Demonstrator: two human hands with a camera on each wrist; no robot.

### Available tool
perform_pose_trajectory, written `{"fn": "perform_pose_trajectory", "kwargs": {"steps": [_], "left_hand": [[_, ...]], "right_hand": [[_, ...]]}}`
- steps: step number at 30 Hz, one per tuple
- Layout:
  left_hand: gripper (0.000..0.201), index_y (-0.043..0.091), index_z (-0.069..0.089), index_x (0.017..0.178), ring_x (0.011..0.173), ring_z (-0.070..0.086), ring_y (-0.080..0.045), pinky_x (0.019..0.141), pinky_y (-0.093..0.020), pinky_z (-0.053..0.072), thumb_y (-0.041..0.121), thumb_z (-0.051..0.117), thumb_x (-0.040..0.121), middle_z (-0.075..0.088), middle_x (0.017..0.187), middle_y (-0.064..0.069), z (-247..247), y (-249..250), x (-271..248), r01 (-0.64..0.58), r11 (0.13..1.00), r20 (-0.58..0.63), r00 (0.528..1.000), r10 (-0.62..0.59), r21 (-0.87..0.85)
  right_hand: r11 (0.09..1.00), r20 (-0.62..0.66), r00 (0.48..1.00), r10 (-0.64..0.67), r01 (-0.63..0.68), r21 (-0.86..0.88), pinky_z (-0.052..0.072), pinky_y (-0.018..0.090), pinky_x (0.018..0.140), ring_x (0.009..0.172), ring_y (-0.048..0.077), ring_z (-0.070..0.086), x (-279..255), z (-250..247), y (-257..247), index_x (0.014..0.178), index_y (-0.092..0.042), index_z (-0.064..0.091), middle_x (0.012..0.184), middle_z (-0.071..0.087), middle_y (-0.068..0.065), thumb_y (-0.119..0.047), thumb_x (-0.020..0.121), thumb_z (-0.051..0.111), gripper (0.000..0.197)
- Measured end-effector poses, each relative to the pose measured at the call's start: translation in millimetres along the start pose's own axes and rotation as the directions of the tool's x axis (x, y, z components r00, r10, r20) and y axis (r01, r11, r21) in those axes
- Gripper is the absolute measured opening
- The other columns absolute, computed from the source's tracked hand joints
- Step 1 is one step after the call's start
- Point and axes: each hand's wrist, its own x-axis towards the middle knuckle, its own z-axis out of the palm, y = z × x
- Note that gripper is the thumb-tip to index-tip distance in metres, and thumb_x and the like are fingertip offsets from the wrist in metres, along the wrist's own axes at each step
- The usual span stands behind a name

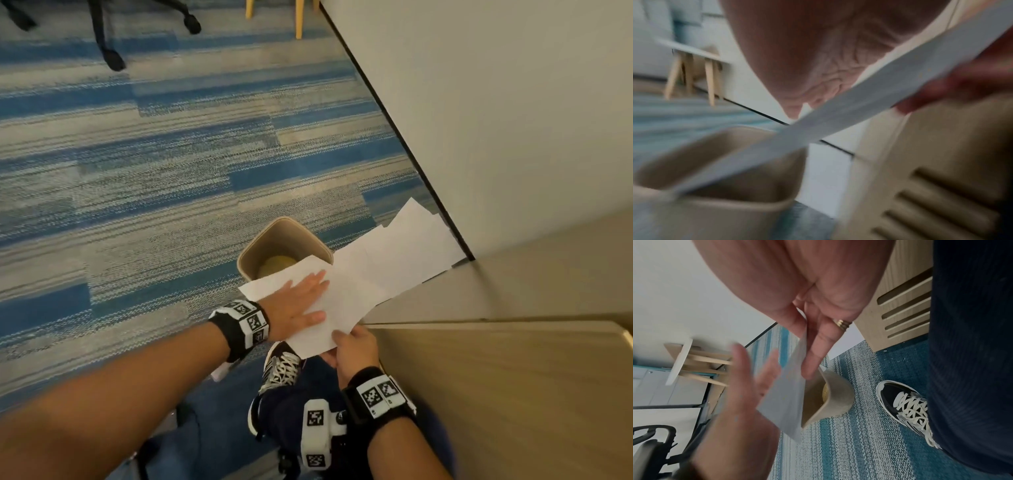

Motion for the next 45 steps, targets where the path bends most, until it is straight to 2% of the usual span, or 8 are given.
{"fn": "perform_pose_trajectory", "kwargs": {"steps": [13,19,23,28,33,38,41,45], "left_hand": [[0.123,0.022,-0.002,0.159,0.153,-0.004,-0.024,0.118,-0.06,0.001,0.093,-0.019,0.059,-0.012,0.167,0.004,9,-23,10,0.313,0.948,-0.061,0.949,-0.31,0.051],[0.095,0.029,-0.01,0.157,0.149,-0.019,-0.005,0.117,-0.033,-0.016,0.084,0.001,0.081,-0.017,0.163,0.014,18,18,-4,-0.103,0.992,-0.065,0.993,0.098,-0.075],[0.109,0.02,0.009,0.158,0.153,0.003,-0.029,0.117,-0.061,0.005,0.085,-0.001,0.071,0.007,0.167,-0.004,21,-37,-11,0.416,0.899,-0.164,0.885,-0.435,-0.139],[0.094,0.029,-0.009,0.158,0.149,-0.021,-0.01,0.117,-0.042,-0.018,0.084,0.004,0.083,-0.02,0.163,0.015,24,23,-21,-0.1,0.995,-0.196,0.976,0.092,-0.031],[0.11,0.025,0.007,0.159,0.153,-0.005,-0.03,0.117,-0.064,-0.001,0.09,-0.008,0.072,-0.011,0.165,0.004,20,-39,-26,0.437,0.887,-0.234,0.856,-0.461,-0.149],[0.08,0.04,-0.015,0.154,0.15,-0.019,-0.008,0.116,-0.036,-0.02,0.078,0.007,0.087,-0.017,0.163,0.017,17,49,-39,-0.146,0.989,-0.233,0.962,0.139,-0.01],[0.065,0.063,-0.023,0.14,0.153,-0.005,-0.024,0.115,-0.056,-0.01,0.081,-0.004,0.08,-0.006,0.165,0.014,32,-5,-42,0.226,0.972,-0.102,0.968,-0.231,-0.064],[0.061,0.017,0.017,0.158,0.152,0.012,-0.025,0.121,-0.041,0.008,0.05,0.02,0.106,0.012,0.163,0.001,-7,-12,-62,0.306,0.772,-0.189,0.858,-0.477,-0.558]], "right_hand": [[0.99,-0.006,0.997,-0.072,0.071,-0.125,0.063,0.045,0.074,0.085,0.026,0.071,-5,-5,-1,0.09,-0.018,0.071,0.096,0.075,0.008,0.013,0.096,0.047,0.04],[0.984,-0.038,0.994,-0.105,0.098,-0.151,0.064,0.045,0.072,0.09,0.029,0.074,-5,-9,-2,0.094,-0.019,0.074,0.099,0.077,0.01,0.01,0.095,0.049,0.038],[0.976,-0.027,0.994,-0.107,0.1,-0.192,0.063,0.051,0.078,0.092,0.029,0.073,-10,-9,-5,0.093,-0.021,0.072,0.1,0.077,0.008,0.009,0.095,0.047,0.039],[0.958,-0.064,0.979,-0.192,0.173,-0.229,0.064,0.051,0.076,0.089,0.028,0.076,-10,-5,-3,0.091,-0.029,0.077,0.095,0.08,0.001,-0.004,0.085,0.052,0.036],[0.958,-0.075,0.977,-0.201,0.18,-0.222,0.064,0.048,0.074,0.088,0.031,0.074,-25,-9,-19,0.092,-0.017,0.075,0.094,0.078,0.007,0.005,0.092,0.049,0.035],[0.911,-0.066,0.954,-0.294,0.259,-0.32,0.063,0.046,0.083,0.092,0.023,0.073,-37,-12,-21,0.092,-0.027,0.073,0.1,0.078,0.003,0.002,0.089,0.05,0.037],[0.93,-0.039,0.969,-0.245,0.224,-0.291,0.064,0.047,0.079,0.091,0.027,0.073,-53,-19,-26,0.097,-0.019,0.074,0.099,0.078,0.007,0.006,0.094,0.048,0.036],[0.871,0.001,0.932,-0.364,0.34,-0.353,0.06,0.052,0.09,0.097,0.023,0.074,-72,-38,-34,0.095,-0.032,0.074,0.101,0.079,-0.005,-0.006,0.089,0.051,0.036]]}}
